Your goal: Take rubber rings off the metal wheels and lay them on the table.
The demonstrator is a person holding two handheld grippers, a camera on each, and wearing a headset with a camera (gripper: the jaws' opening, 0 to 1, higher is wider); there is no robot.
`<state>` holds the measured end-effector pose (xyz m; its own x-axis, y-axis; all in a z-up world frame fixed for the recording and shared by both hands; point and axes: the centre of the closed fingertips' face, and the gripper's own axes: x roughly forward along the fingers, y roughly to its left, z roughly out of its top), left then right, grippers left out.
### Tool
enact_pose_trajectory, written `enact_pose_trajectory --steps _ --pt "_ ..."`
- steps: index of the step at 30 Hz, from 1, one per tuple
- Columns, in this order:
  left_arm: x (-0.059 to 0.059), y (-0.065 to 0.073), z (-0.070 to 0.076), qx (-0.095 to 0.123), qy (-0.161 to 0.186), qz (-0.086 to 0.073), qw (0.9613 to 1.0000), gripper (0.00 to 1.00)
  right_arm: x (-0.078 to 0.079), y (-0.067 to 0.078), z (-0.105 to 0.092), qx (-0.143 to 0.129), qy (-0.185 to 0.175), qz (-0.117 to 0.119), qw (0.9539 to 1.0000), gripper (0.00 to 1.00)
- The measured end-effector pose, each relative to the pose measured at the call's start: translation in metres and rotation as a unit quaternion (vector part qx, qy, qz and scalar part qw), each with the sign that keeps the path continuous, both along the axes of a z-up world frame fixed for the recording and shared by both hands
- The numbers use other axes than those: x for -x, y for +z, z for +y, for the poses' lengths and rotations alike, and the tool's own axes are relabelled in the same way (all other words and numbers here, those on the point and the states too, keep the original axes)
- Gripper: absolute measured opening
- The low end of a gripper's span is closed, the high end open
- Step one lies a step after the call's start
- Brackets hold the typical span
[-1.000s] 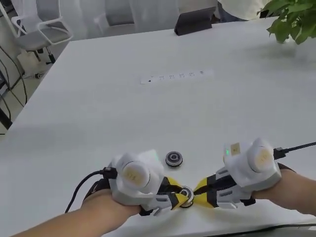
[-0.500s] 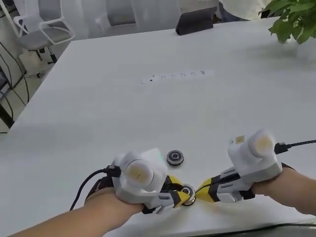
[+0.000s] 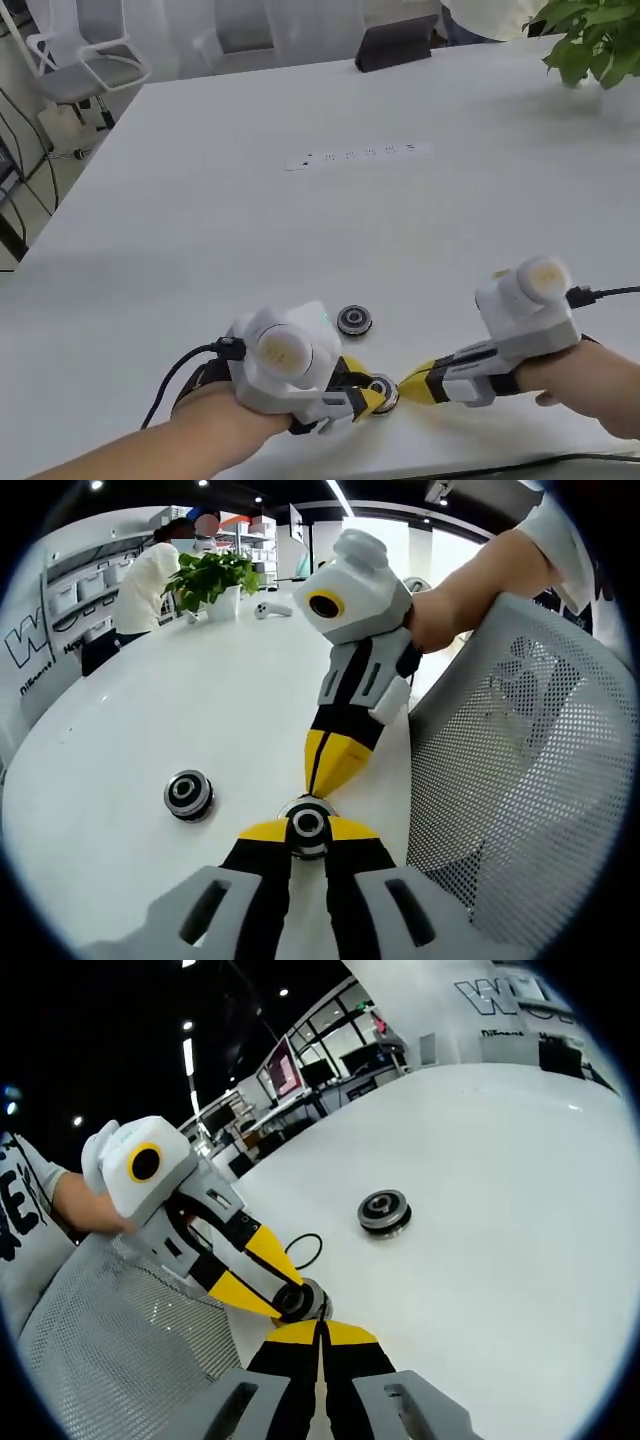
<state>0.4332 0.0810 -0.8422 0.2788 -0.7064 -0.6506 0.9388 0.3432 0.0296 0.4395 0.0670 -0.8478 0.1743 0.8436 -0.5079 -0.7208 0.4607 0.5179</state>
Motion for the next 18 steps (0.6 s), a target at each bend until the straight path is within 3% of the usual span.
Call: enact_pose_trajectory --steps 1,3,6,18 --pt "-0.0002 0.0 -0.0002 0.0 0.001 -0.001 1.0 0.07 0.0008 0.0007 0.0003 -0.008 -0.002 0.01 0.9999 0.0" --pt "-0.0002 -0.0002 -0.0004 0.0 0.001 -0.001 1.0 0.07 0.0023 -0.003 -0.0019 0.01 0.013 -0.013 0.9998 0.0" --pt "0.0003 -0.0002 -0.0006 0.0 0.001 -0.001 1.0 0.07 0.0029 0.0019 0.0001 -0.005 0.005 0.001 1.0 0.0" --pt "0.0014 -0.0005 -0.0011 -0.004 0.004 -0.003 1.0 0.07 0.0069 0.0051 0.0043 -0.018 0.004 0.009 0.9998 0.0"
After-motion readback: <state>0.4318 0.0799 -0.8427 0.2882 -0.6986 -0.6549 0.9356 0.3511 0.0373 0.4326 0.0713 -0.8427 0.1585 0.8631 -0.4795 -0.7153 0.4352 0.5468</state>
